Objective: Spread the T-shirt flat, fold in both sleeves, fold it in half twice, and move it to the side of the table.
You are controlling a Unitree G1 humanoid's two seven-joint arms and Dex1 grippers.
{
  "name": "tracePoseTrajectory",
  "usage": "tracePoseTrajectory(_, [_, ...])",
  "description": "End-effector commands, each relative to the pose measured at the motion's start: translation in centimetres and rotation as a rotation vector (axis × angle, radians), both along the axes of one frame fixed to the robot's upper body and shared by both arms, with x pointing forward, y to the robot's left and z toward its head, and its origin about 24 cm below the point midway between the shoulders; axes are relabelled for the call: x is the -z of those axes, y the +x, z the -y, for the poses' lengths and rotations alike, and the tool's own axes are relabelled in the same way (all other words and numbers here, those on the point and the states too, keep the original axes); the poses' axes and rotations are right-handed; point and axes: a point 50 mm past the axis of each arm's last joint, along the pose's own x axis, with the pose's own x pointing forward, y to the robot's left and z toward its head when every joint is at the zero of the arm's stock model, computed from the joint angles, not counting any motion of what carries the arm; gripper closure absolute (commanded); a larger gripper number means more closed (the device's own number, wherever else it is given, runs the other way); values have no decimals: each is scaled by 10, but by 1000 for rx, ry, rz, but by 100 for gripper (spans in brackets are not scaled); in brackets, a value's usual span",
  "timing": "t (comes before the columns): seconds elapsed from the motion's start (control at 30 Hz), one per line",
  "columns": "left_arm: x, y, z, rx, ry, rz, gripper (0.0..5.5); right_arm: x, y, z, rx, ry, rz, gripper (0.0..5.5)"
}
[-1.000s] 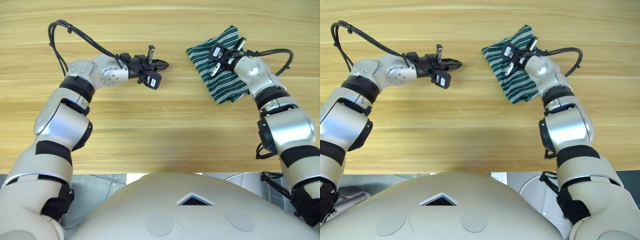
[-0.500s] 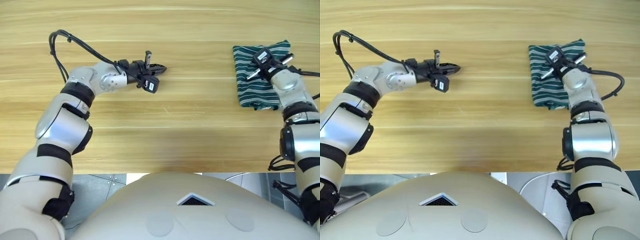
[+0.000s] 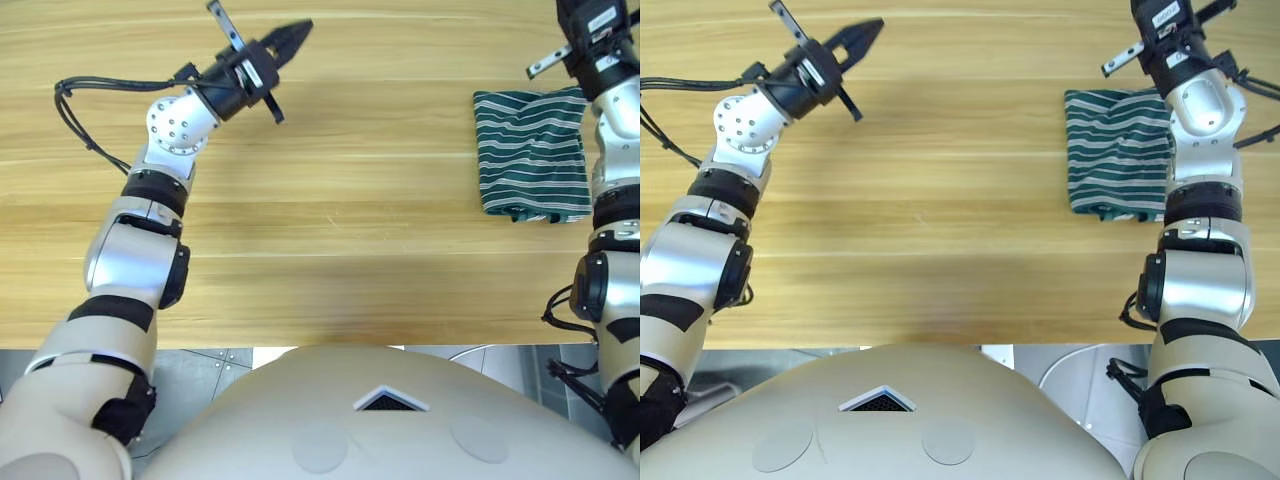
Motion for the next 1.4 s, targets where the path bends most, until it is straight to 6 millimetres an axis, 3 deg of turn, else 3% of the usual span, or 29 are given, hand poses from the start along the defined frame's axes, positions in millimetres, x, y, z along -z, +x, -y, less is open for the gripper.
tracePoseTrajectory(0.03, [-5,4,-14,23,-366,-125,550,4,1,-44,-144,-9,0,547])
tracePoseTrajectory(0.13, [4,13,-27,-76,-573,-230,550,33,11,-98,-278,84,-136,547])
tracePoseTrajectory(0.23, [23,18,-43,-281,-706,-369,550,55,26,-138,-291,398,-327,547])
tracePoseTrajectory(0.37, [40,23,-51,-472,-835,-517,550,68,32,-140,-236,838,-461,547])
tracePoseTrajectory(0.53, [53,22,-46,-518,-882,-595,550,87,27,-121,-140,1157,-497,547])
tracePoseTrajectory(0.67, [64,22,-58,-762,-823,-673,550,105,22,-115,95,878,-500,547])
tracePoseTrajectory(0.83, [66,24,-62,-852,-856,-716,550,105,23,-105,279,642,-410,547])
tracePoseTrajectory(0.97, [68,26,-57,-888,-804,-737,550,106,22,-92,370,618,-383,547])
tracePoseTrajectory(1.4, [64,29,-57,-891,-796,-744,550,99,26,-94,372,587,-339,547])
